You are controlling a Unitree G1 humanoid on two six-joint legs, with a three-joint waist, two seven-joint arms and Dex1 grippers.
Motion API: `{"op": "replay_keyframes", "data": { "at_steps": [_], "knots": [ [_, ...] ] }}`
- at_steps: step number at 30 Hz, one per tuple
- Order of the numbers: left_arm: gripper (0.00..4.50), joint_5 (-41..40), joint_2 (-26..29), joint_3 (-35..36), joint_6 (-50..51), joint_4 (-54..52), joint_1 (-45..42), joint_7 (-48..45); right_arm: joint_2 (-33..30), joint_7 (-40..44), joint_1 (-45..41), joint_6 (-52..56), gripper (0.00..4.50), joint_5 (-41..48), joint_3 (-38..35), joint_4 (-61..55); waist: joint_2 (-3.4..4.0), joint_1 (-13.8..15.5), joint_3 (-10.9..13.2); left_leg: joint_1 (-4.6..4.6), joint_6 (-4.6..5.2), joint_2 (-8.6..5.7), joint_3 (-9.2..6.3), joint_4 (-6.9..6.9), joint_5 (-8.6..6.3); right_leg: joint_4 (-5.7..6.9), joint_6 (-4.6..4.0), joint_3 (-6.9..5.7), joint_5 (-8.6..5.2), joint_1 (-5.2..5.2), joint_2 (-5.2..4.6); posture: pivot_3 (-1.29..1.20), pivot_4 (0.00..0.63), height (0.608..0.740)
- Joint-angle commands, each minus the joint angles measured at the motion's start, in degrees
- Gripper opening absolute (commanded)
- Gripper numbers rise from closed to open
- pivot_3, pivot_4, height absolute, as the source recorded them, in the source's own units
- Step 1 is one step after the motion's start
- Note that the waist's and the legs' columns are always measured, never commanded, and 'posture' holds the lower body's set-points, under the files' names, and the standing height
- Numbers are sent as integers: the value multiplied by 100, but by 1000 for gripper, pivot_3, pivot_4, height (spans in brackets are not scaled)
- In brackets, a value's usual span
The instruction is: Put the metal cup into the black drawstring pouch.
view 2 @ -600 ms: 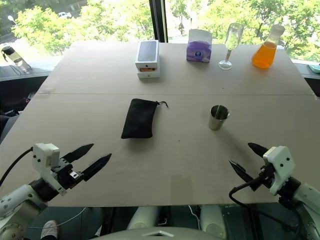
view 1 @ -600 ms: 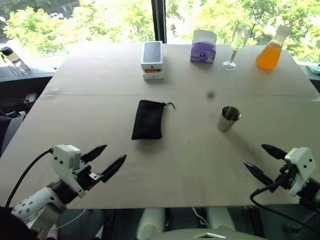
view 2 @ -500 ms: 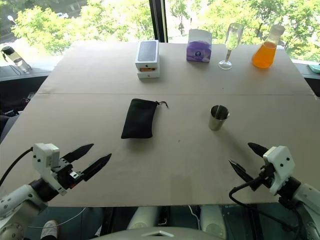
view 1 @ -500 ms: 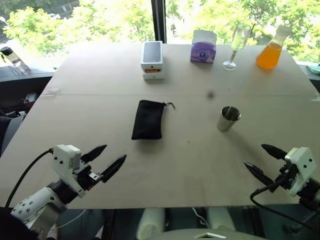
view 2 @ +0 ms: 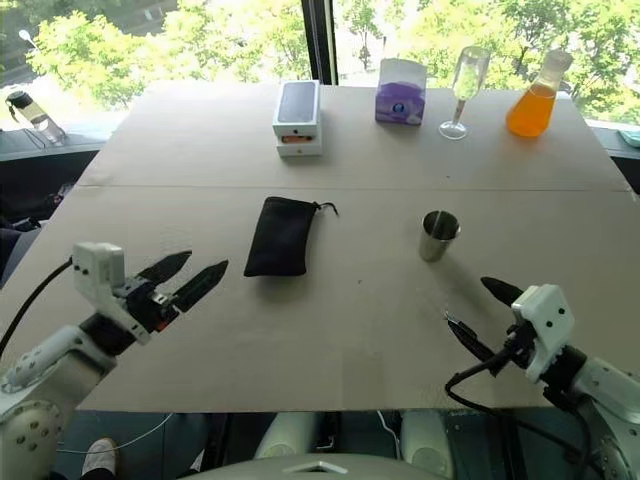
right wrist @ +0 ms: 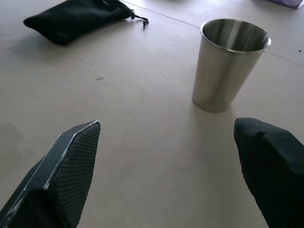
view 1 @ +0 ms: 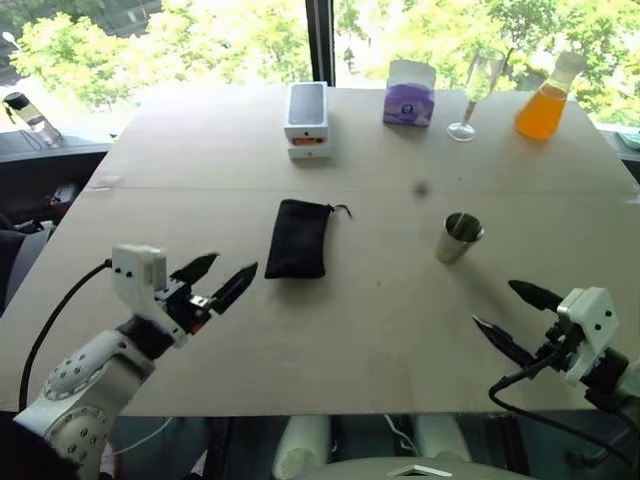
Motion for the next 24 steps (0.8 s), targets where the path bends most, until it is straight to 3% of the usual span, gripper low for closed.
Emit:
{"op": "replay_keyframes", "data": {
  "at_steps": [1, 4, 10, 16, 22, 24],
  "knots": [
    [4432, -619, 133, -52, 831, 244, -566, 934, -59, 67, 80, -53, 4500, 86, -12, -331, -1, -4, 0, 0, -2, 0, 0, 0, 1, 0, 0, -1, 0, 0, 4, 0, 150, 740],
    [4432, -989, 175, -155, 1442, 614, -1101, 1573, -38, 34, 128, -80, 4500, 83, -15, -428, -4, -5, 2, 0, -6, -1, 2, 0, 3, 0, 2, -4, 0, 0, 6, 0, 150, 740],
    [4432, -962, 228, -360, 1757, 1022, -1731, 1721, 42, -117, 233, -93, 4500, 31, 8, -609, -6, -10, 3, 3, -10, -3, 11, 0, 6, 1, 15, -2, 8, -1, 12, 0, 150, 740],
    [4432, -272, 148, -1092, 2289, 1276, -2697, 2453, 151, -301, 227, -124, 4500, -98, 134, -635, -12, 11, 3, 3, -12, -5, 11, 1, 7, 2, 13, -2, 8, 1, 13, 0, 150, 740],
    [4432, 415, -519, -1332, 2989, 2445, -3682, 3177, 211, -458, 153, -90, 4500, -95, 147, -680, -14, -6, 3, 8, -12, -8, 11, 3, 8, 3, 27, 0, 16, 7, 17, 0, 150, 740],
    [3934, 615, -632, -1540, 2992, 2867, -3925, 2866, 277, -575, 189, -41, 4500, -51, 111, -729, -17, -16, 4, 10, -15, -9, 11, 3, 10, 3, 28, 1, 15, 7, 20, 0, 150, 740]
  ]
}}
